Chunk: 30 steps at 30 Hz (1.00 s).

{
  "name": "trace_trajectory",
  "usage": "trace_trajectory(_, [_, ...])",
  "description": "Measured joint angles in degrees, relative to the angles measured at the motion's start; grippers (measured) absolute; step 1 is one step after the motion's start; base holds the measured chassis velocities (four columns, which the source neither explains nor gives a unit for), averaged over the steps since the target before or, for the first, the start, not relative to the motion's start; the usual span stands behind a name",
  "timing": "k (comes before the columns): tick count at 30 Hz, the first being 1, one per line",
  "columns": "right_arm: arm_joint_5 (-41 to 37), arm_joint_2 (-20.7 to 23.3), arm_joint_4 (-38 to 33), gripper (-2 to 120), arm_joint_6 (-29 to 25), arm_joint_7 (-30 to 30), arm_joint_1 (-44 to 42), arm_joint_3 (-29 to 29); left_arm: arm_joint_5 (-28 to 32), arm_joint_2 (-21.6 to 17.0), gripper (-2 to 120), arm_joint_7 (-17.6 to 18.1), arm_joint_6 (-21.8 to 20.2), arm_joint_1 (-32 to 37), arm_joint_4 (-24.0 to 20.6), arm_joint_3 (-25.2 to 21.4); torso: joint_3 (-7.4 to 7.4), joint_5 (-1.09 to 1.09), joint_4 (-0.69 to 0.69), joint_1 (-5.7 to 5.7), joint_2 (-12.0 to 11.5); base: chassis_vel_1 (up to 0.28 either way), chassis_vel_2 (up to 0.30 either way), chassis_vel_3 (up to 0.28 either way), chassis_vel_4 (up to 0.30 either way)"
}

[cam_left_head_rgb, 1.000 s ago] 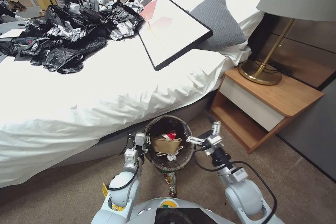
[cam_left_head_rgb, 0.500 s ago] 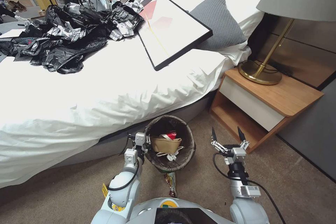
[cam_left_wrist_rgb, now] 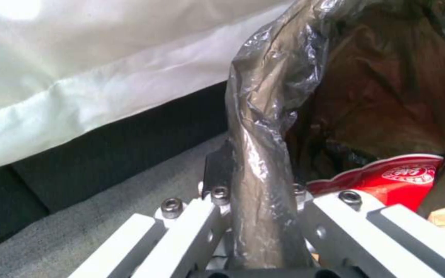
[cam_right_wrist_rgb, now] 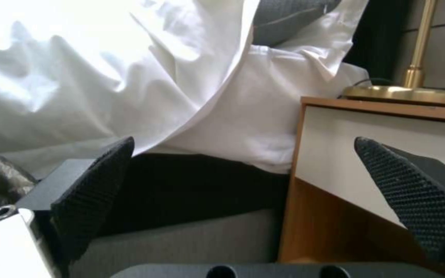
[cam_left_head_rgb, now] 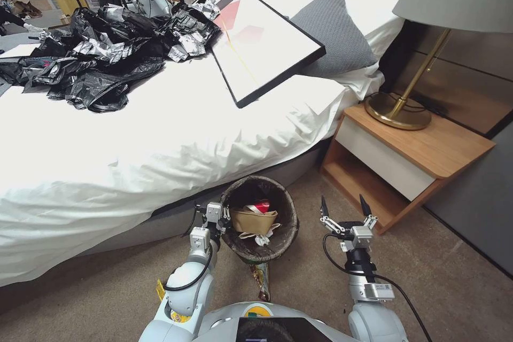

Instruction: Pick up the trash bin, then pick up the garbage from the floor and place it into the trash bin.

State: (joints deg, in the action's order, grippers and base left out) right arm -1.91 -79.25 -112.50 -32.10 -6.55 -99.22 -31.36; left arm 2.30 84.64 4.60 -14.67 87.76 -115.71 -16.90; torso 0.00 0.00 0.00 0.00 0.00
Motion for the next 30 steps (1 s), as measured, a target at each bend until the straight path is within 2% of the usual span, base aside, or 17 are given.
trace_trajectory(20, [-0.24, 0.35, -0.39, 100, 0.3, 0.15, 0.35, -0.09, 0.01, 0.0, 0, 0.0, 0.0, 0.0, 0.0, 0.01, 0.0, 0.0, 0.0, 0.0, 0.0, 0.0, 0.0, 0.0, 0.0])
trace_trajectory(22, [-1.02, 0.67, -0.91, 100, 0.55, 2.05, 0.23, -0.27, 0.01, 0.0, 0, -0.01, 0.0, 0.0, 0.0, 0.01, 0.0, -0.01, -0.01, 0.0, 0.0, 0.0, 0.0, 0.0, 0.0])
trace_trajectory(30, [-1.39, 0.79, 0.09, 100, -0.97, 2.59, 1.62, -0.02, 0.01, 0.01, 0, -0.01, 0.0, 0.0, 0.0, 0.02, 0.0, 0.0, -0.01, 0.0, 0.0, 0.0, 0.0, 0.0, 0.0])
